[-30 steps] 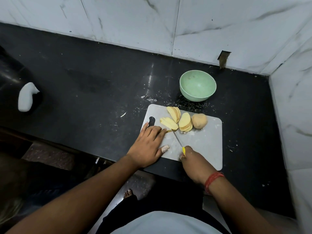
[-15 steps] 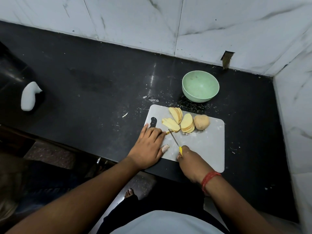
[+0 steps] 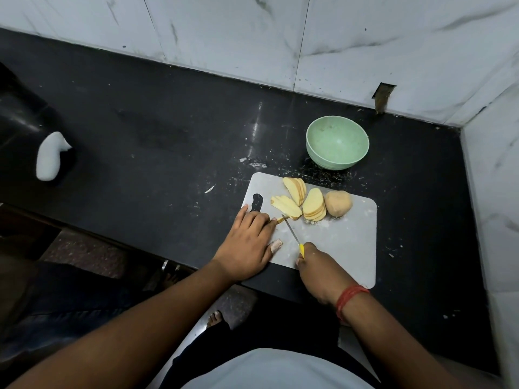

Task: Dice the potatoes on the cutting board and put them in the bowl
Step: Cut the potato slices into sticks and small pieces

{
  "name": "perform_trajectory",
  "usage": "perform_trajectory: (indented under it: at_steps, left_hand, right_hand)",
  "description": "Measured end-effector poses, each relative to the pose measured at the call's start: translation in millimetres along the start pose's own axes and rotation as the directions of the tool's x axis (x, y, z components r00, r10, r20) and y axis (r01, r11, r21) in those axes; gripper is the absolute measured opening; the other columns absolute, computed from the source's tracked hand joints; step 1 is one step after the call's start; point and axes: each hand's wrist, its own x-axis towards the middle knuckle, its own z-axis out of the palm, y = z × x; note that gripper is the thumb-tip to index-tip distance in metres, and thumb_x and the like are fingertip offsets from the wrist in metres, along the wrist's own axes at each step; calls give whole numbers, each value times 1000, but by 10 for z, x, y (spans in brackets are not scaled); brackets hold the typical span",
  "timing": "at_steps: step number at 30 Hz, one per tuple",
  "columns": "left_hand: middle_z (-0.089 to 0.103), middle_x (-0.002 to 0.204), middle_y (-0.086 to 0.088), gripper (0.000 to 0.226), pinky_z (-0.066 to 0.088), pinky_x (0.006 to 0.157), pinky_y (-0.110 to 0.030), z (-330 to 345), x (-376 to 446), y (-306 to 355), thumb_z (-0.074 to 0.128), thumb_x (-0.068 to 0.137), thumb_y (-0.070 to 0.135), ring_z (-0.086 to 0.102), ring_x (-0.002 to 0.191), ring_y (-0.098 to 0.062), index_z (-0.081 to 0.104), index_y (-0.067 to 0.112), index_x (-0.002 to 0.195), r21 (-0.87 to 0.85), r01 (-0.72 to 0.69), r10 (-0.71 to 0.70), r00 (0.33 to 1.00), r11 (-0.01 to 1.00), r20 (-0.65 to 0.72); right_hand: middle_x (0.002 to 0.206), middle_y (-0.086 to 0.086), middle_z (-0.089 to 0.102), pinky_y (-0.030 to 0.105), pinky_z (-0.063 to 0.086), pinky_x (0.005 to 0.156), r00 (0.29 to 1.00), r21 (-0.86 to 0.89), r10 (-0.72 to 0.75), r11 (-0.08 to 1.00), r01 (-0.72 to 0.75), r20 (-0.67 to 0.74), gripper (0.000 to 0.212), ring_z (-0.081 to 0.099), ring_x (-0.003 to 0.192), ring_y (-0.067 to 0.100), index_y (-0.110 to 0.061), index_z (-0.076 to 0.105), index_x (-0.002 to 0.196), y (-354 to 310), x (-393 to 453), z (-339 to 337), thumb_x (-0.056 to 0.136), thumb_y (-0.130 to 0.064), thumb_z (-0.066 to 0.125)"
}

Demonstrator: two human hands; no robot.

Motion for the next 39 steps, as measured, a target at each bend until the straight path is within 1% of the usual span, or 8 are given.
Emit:
perform_trajectory:
  at_steps: [2, 6, 11, 15, 20, 23, 34, 39]
  left_hand:
    - [54, 120, -6, 52, 24, 123, -56, -1, 1, 0, 43, 107, 46, 51, 119, -27, 61, 7, 136, 1, -1, 1, 1000, 1000, 0]
    - [55, 120, -6, 52, 23, 123, -55, -7, 9, 3, 42, 106, 46, 51, 119, -27, 62, 7, 135, 11, -2, 2, 1000, 1000, -2]
    - [57, 121, -6, 52, 25, 123, -56, -13, 13, 16, 42, 106, 46, 51, 119, -27, 62, 8, 135, 31, 1, -1, 1000, 1000, -2]
    - [57, 122, -6, 53, 25, 123, -56, -18, 15, 17, 41, 106, 46, 51, 119, -28, 62, 8, 135, 34, 2, -2, 1000, 999, 2]
    - [56, 124, -6, 53, 23, 124, -55, -15, -1, 9, 40, 106, 46, 51, 121, -28, 60, 7, 137, 10, 7, -7, 1000, 1000, -8]
    - [56, 126, -7, 55, 22, 124, -56, -11, -4, 8, 39, 107, 47, 50, 122, -28, 58, 7, 139, -1, 12, -12, 1000, 1000, -10]
    - [59, 124, -5, 51, 25, 122, -57, -37, -11, 9, 41, 106, 44, 52, 121, -28, 63, 7, 134, -8, 5, -5, 1000, 1000, -25]
    - [60, 123, -4, 50, 26, 121, -57, -35, 7, 4, 41, 106, 43, 53, 120, -28, 64, 7, 133, -10, 9, -10, 1000, 1000, -25]
  right_hand:
    - [72, 0, 44, 29, 36, 57, 1000, -21, 6, 1000, -6, 29, 6, 46, 65, 18, -12, 32, 100, -20, 18, -8, 103, -15, 36]
    - [97, 8, 47, 31, 40, 76, 996, -36, 8, 999, -5, 90, 7, 46, 84, 24, -15, 29, 104, -58, 65, -34, 102, -15, 35]
    - [99, 9, 48, 32, 42, 78, 994, -30, 25, 999, -22, 102, 5, 47, 86, 24, -14, 33, 107, -19, 32, -15, 102, -14, 35]
    - [99, 8, 49, 31, 40, 77, 992, -21, 44, 999, -42, 114, 25, 47, 86, 24, -5, 40, 125, 74, -42, 20, 102, -14, 35]
    - [86, 5, 51, 30, 41, 72, 998, 8, 22, 1000, -23, 67, 4, 50, 79, 24, -12, 38, 103, 131, -127, 15, 103, -16, 36]
    - [73, 1, 47, 33, 40, 67, 1000, 77, -16, 997, 17, -16, 10, 49, 71, 23, -13, 36, 95, 81, -147, -2, 102, -19, 37]
    - [70, 0, 42, 28, 30, 50, 999, -8, 10, 1000, -10, 39, 3, 45, 61, 16, -11, 36, 104, -54, -16, 30, 102, -12, 37]
    - [97, 8, 47, 30, 38, 63, 994, -32, 0, 999, 3, 112, 8, 46, 85, 25, -15, 30, 104, -104, 50, 9, 101, -13, 37]
